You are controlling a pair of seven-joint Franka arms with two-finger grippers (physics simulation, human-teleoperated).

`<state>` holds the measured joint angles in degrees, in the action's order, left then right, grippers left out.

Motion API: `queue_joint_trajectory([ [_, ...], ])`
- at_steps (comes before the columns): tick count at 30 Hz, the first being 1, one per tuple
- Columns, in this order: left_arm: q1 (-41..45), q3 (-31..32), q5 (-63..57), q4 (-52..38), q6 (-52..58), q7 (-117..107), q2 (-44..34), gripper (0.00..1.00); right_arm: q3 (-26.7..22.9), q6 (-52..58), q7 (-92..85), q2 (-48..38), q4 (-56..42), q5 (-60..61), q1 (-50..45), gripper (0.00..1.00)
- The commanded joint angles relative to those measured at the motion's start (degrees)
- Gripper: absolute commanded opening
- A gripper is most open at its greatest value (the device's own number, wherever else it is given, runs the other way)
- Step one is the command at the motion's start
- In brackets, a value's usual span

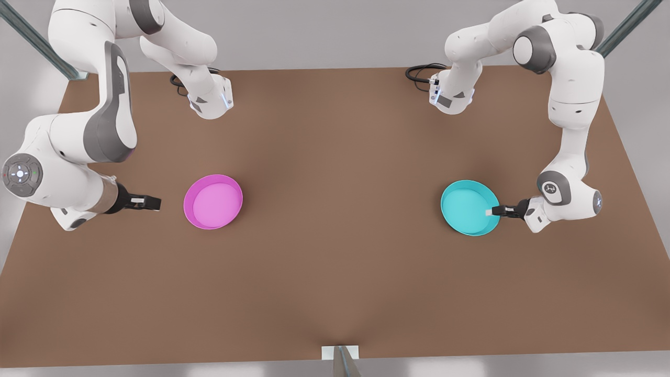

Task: Flip the blue plate over with the left arm, and stack the pink plate on top of the blue plate with the right arm

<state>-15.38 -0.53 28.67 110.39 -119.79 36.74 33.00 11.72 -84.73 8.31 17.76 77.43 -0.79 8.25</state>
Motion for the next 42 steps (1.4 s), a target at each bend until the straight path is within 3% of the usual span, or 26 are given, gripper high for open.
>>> queue_joint_trajectory([
  [1, 0.0, 0.0, 0.0, 0.0, 0.0, 0.0, 0.0, 0.59, 0.1, 0.0, 0.0, 0.0, 0.0, 0.0, 0.0, 1.00],
  [24, -0.4, -0.1, 0.0, -0.1, -0.1, 0.1, 1.5, 0.41, 0.1, 0.0, -0.1, 0.5, -0.1, -0.4, -1.3, 1.00],
  [42, -0.4, -0.2, 0.0, -0.2, -0.1, 0.1, 1.9, 0.33, 0.1, 0.0, 0.0, 0.5, -0.1, -0.4, -1.3, 1.00],
])
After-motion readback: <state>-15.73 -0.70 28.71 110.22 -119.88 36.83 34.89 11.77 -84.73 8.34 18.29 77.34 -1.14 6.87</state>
